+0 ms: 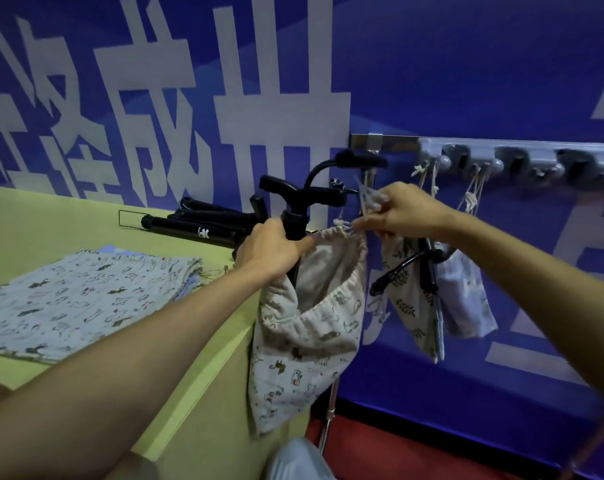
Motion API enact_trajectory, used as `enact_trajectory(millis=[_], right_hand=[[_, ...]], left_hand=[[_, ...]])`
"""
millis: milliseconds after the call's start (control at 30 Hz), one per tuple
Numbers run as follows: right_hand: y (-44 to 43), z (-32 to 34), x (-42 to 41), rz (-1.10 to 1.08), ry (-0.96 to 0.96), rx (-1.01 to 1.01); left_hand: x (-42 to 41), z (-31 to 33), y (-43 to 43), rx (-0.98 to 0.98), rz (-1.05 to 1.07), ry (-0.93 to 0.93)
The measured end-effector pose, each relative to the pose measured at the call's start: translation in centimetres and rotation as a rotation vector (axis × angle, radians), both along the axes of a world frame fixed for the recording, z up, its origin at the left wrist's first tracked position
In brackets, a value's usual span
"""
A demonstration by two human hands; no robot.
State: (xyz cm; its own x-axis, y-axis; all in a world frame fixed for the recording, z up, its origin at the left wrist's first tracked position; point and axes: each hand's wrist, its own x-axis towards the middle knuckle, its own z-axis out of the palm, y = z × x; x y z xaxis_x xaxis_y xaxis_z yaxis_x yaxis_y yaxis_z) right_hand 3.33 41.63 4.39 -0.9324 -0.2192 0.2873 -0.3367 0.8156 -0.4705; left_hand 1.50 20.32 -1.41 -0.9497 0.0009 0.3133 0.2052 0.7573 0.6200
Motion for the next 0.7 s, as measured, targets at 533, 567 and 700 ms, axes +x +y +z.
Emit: enact_trajectory(millis=[533, 567, 700], right_hand=[[1.9, -1.6, 1.3, 0.198, -0.243, -1.159], [1.7, -1.9, 1.5, 0.261, -0.294, -1.181], [-0.3, -3.5, 3.0, 0.441, -0.381, -0.689]], left_hand=[[0.5, 0.0, 0.8, 0.296, -0.046, -0.114], [0.5, -0.1, 0.9, 0.303, -0.04, -0.12], [-0.1, -0.1, 1.7, 0.36, -0.021, -0.153]])
